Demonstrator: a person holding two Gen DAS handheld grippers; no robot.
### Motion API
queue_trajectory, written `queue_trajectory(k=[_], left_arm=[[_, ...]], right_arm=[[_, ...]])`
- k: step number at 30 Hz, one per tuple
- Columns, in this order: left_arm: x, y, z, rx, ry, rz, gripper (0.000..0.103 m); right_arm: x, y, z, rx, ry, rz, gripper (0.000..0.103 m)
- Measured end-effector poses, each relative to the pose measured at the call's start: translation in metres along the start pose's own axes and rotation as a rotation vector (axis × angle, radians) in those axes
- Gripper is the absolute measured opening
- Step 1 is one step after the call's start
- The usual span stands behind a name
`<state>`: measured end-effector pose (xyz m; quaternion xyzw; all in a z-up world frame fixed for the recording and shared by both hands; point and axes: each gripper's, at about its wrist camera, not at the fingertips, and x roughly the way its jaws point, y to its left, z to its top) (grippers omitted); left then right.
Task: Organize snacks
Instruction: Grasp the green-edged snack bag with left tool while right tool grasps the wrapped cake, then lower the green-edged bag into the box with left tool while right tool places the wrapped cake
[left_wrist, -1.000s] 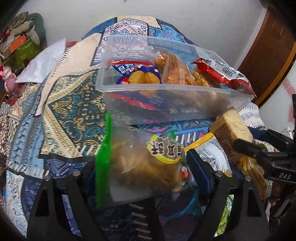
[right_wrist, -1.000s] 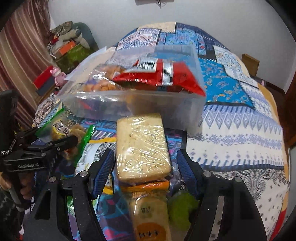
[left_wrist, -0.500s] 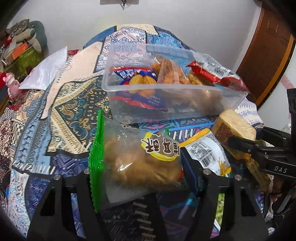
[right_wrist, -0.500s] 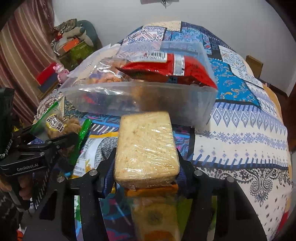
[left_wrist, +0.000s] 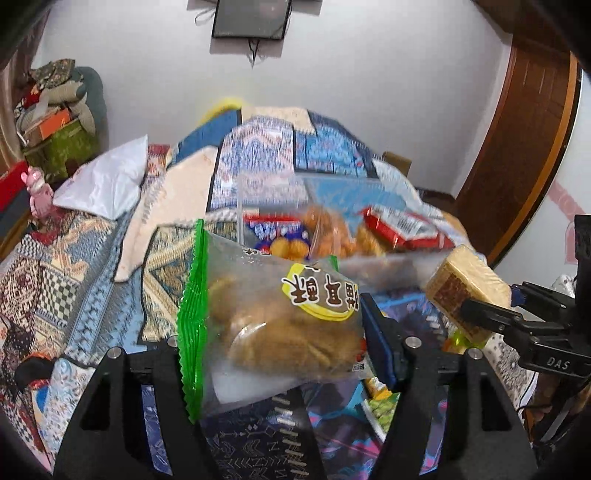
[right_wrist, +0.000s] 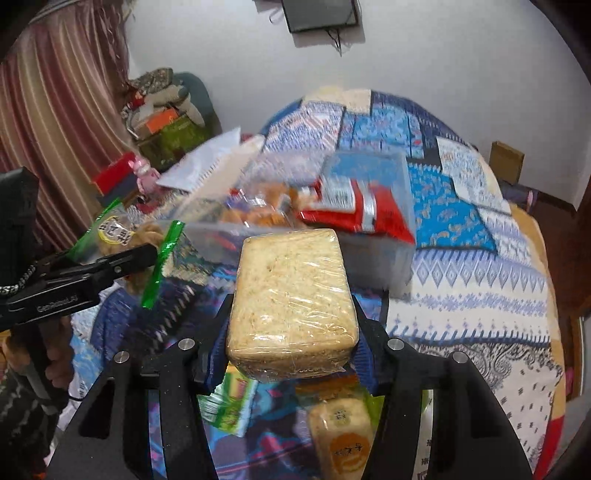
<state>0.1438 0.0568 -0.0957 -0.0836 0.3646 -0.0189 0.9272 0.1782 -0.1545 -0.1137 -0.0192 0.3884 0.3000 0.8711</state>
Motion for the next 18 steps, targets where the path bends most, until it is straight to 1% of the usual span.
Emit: queue_trajectory(k=[4, 9, 13, 18], left_arm=[[-0.003, -0.001, 0.016, 0.002, -0.035, 0.001, 0.067], [0.004, 0.000, 0.035, 0.006, -0.068, 0.010, 0.067], [0.021, 0.008, 0.049, -0.013, -0.063, 0.007, 0.067], [0.050, 0.016, 0.058, -0.025, -0.040, 0.019, 0.067]], right_arm=[[-0.011, 0.007, 0.014, -0.009, -0.055, 0.004, 0.052], [-0.009, 0.012, 0.035, -0.012, -0.101, 0.006, 0.052], [0.003, 0.013, 0.049, -0.007, -0.115, 0.000, 0.052], [0.027, 0.010, 0.061, 0.010, -0.100, -0.006, 0.052]])
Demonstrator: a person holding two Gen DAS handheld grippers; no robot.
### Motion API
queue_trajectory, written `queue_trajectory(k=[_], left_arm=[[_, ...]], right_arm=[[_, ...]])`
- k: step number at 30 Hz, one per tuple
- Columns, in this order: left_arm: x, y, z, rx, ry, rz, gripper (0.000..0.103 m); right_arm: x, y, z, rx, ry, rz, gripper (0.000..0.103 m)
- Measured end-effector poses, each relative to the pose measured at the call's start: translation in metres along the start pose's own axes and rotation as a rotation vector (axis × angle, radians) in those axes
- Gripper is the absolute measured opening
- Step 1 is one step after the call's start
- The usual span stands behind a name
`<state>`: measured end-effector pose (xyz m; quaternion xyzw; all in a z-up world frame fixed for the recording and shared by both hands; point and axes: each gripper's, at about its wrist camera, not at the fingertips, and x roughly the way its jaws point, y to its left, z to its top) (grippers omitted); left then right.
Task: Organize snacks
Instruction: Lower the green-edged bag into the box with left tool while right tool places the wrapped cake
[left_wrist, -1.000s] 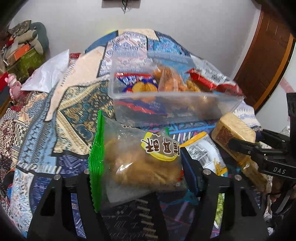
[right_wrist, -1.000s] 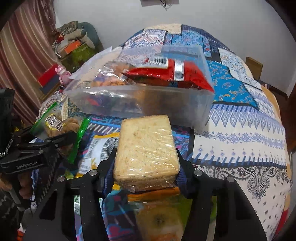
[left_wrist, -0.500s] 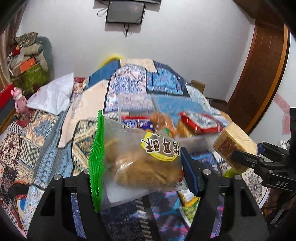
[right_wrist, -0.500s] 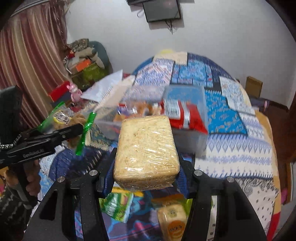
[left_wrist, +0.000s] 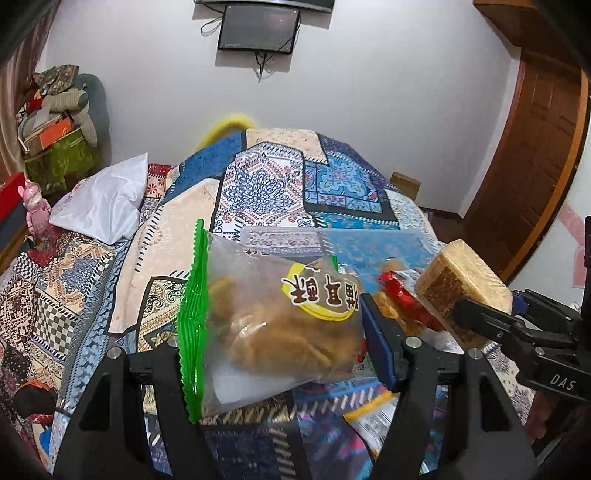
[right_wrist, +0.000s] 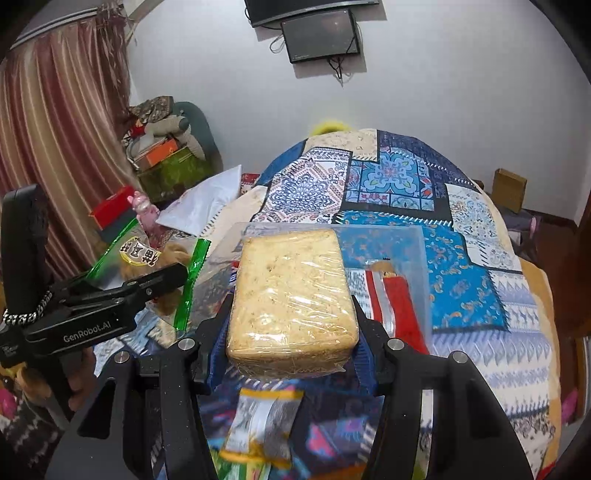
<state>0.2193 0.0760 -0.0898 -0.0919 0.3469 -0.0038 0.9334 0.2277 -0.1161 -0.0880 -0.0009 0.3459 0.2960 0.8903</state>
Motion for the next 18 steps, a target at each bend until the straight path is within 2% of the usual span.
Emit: queue_trajectory(k=[9, 18], left_arm=[[0.045, 0.000, 0.008, 0.026, 0.022, 0.015, 0.067], [0.068, -0.002, 0.012, 0.036, 0.056, -0.003, 0.069]], right_arm=[[0.044, -0.004, 0.011, -0.001, 0.047, -0.004, 0.052], [0.069, -0.006, 0.012, 0.004, 0.089, -0.013, 0.052]])
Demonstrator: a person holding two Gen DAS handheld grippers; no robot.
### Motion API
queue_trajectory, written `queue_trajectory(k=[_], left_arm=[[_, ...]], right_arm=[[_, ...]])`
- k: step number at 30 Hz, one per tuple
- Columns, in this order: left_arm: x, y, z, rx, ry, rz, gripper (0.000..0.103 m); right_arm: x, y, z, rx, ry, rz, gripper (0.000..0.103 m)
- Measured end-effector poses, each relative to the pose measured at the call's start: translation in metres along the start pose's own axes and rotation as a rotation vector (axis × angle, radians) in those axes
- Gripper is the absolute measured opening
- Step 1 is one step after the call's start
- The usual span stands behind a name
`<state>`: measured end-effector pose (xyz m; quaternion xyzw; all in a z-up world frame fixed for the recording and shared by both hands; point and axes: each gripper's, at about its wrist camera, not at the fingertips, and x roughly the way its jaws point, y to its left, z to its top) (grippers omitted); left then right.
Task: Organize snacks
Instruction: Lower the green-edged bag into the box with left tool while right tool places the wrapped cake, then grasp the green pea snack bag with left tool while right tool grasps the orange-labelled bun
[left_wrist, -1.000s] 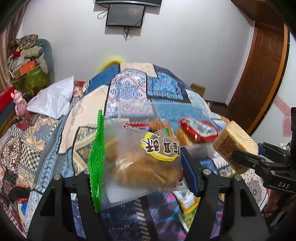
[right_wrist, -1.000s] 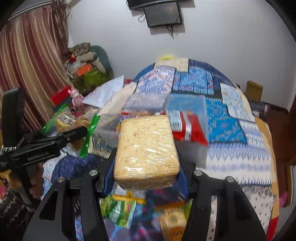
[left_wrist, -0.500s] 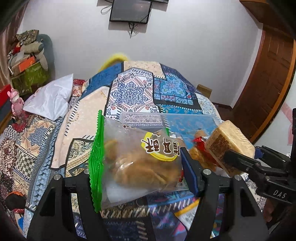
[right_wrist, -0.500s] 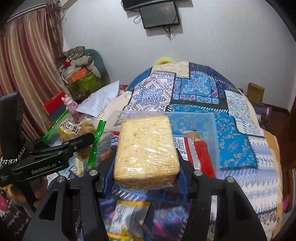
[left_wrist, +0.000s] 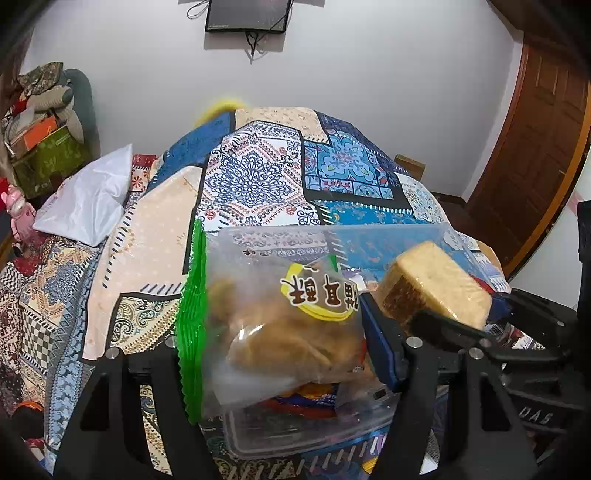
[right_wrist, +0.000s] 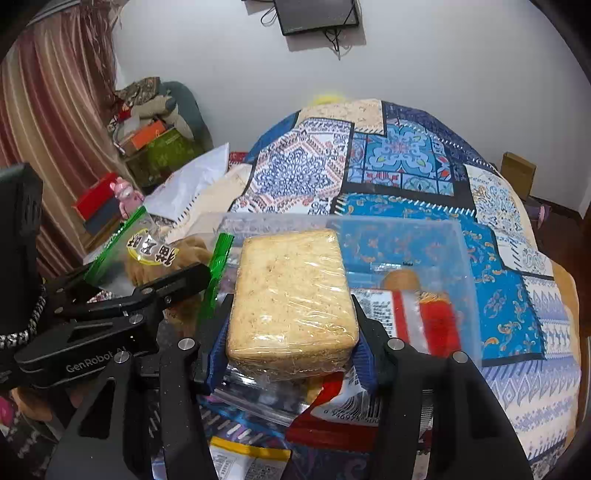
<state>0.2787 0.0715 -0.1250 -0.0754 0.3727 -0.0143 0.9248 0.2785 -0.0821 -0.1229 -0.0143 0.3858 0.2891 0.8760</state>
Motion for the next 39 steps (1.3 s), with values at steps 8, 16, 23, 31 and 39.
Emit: queue_trajectory(k=[8, 16, 23, 31, 39], left_arm=[[-0.010, 0.002, -0.004, -0.026, 0.017, -0.019, 0.076], [-0.050, -0.001, -0.004, -0.032, -0.013, -0.011, 0.084], [-0.091, -0.013, -0.020, -0.008, -0.027, 0.001, 0.087], [-0.106, -0.038, -0.066, 0.030, 0.039, -0.011, 0.089], [-0.094, -0.066, -0.123, 0.056, 0.154, -0.044, 0.089]], right_arm=[[-0.017, 0.007, -0.004, -0.030, 0.002, -0.008, 0.060], [-0.057, 0.003, -0.007, -0.022, -0.033, -0.005, 0.061], [-0.101, -0.002, -0.022, -0.026, -0.071, -0.035, 0.068], [-0.127, -0.016, -0.064, -0.015, -0.029, -0.067, 0.068], [-0.127, -0.027, -0.120, 0.014, 0.068, -0.064, 0.068]])
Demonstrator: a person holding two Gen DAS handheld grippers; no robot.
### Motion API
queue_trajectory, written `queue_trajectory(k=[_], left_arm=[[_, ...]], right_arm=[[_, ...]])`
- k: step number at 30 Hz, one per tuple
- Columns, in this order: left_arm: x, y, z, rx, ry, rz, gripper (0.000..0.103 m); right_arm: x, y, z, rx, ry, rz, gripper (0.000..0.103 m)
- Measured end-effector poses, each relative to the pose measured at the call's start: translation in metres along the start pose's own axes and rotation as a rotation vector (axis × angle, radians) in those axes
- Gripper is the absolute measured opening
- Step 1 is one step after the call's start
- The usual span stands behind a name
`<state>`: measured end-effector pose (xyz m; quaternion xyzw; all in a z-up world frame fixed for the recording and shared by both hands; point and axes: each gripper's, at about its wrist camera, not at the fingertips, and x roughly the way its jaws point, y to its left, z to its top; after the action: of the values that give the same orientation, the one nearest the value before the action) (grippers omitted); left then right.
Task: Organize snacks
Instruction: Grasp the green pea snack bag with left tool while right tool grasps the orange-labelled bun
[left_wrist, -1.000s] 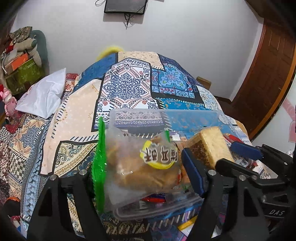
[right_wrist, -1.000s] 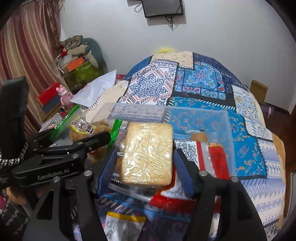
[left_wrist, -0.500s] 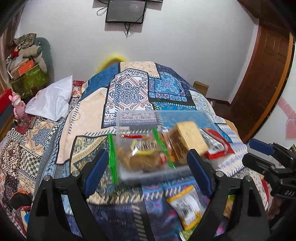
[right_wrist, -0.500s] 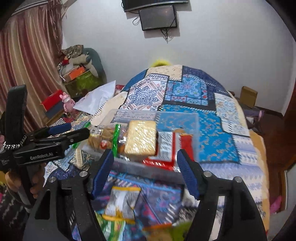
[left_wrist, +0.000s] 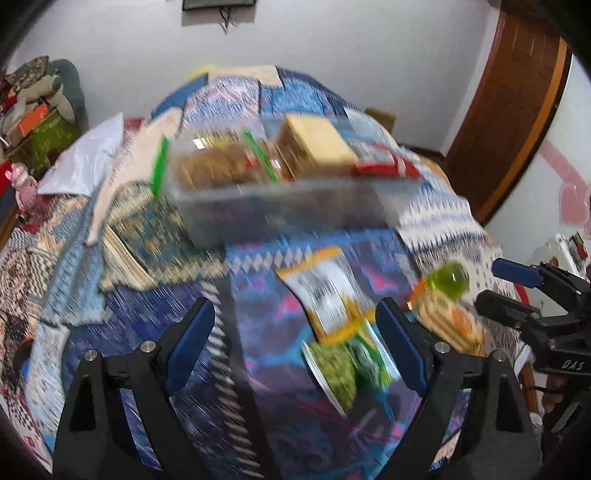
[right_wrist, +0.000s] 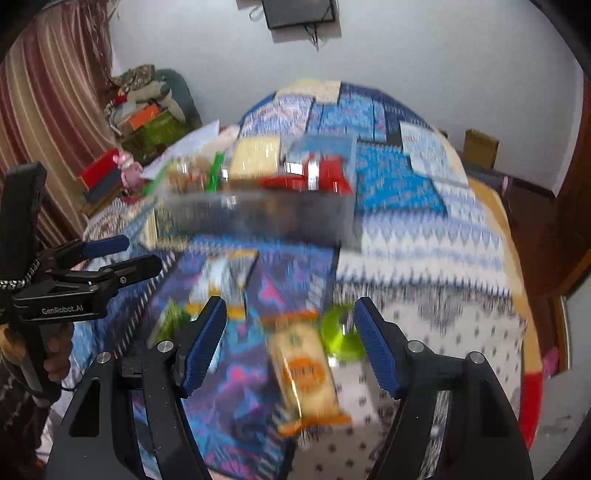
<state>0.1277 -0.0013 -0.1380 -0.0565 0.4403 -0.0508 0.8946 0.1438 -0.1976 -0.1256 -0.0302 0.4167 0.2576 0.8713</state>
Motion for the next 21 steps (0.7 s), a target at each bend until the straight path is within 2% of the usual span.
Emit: queue_trajectory(k=[9, 10, 12, 14, 15, 16, 17, 21], left_arm=[[0.025, -0.018, -0.032, -0.002, 0.066, -0.032, 0.089], [0.027, -0.020, -0.033, -0.001, 0.068, -0.036, 0.086], [0.031, -0.024, -0.036, 0.004, 0.072, -0.036, 0.074], [0.036, -0.027, -0.039, 0.006, 0.090, -0.049, 0.065], [0.036, -0.027, -0.041, 0.006, 0.081, -0.046, 0.065], [0.035, -0.029, -0.042, 0.009, 0.075, -0.047, 0.060], [0.035, -0.030, -0.043, 0.016, 0.072, -0.065, 0.051], [0.033, -0.030, -0.043, 0.013, 0.065, -0.075, 0.045]], right_arm=[[0.025, -0.009, -0.034, 0.034, 0.084, 0.001, 0.068], [0.028, -0.011, -0.034, 0.042, 0.096, 0.007, 0.068], [0.034, -0.014, -0.036, 0.057, 0.107, 0.018, 0.060], [0.040, -0.015, -0.038, 0.067, 0.130, 0.039, 0.046], [0.042, -0.015, -0.039, 0.071, 0.140, 0.046, 0.045], [0.043, -0.015, -0.041, 0.070, 0.140, 0.047, 0.044], [0.043, -0.013, -0.041, 0.065, 0.134, 0.043, 0.043], [0.040, -0.011, -0.042, 0.059, 0.130, 0.051, 0.034]])
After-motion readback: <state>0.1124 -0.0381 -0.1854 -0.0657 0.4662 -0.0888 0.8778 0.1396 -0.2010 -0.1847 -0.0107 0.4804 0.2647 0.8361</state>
